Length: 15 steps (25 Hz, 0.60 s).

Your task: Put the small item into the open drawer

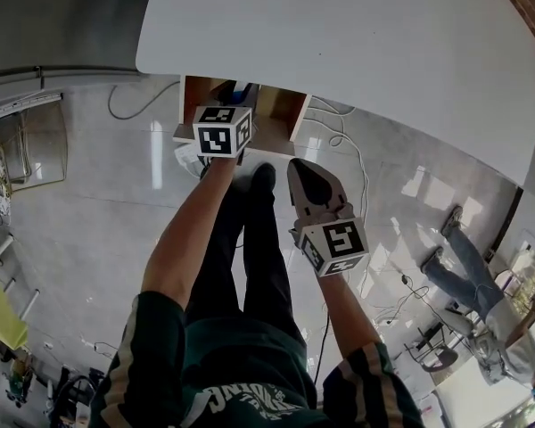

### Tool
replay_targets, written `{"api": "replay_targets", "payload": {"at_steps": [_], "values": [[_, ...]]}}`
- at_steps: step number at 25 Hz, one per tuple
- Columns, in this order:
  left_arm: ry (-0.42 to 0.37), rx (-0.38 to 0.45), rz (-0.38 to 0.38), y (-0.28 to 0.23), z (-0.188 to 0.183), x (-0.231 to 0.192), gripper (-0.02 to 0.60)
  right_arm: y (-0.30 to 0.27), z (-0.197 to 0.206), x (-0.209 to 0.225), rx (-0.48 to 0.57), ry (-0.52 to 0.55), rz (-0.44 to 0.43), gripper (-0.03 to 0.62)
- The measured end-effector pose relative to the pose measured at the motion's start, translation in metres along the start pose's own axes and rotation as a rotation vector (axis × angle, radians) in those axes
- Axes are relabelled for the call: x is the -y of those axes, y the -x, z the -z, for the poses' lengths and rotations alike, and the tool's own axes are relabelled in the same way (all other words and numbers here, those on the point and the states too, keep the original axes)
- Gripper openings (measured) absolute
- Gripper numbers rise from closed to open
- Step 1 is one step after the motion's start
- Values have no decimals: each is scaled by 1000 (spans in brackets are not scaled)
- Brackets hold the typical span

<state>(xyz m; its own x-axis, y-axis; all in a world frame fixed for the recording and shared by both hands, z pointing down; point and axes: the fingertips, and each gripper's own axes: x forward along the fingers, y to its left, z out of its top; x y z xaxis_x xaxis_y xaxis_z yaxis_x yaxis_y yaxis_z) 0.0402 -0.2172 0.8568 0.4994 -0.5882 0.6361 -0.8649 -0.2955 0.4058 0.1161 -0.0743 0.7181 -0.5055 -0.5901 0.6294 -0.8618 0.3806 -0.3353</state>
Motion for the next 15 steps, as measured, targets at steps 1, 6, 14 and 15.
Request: {"api": "replay_targets", "payload": {"at_steps": [1,6,14,15], "values": [[5,-3,0,-5,1,0,87,-1,1,1,-1,-3,1,25],[25,13,5,-25,-4,-1,87,-1,5,6,-8,-11,5,25],[74,62,-1,-49,-3,-8,87,-6,10,14,-15,-12,10,25],[76,65,1,-52,-3,-9,87,-7,10,15,-17,-8,13,25]]}}
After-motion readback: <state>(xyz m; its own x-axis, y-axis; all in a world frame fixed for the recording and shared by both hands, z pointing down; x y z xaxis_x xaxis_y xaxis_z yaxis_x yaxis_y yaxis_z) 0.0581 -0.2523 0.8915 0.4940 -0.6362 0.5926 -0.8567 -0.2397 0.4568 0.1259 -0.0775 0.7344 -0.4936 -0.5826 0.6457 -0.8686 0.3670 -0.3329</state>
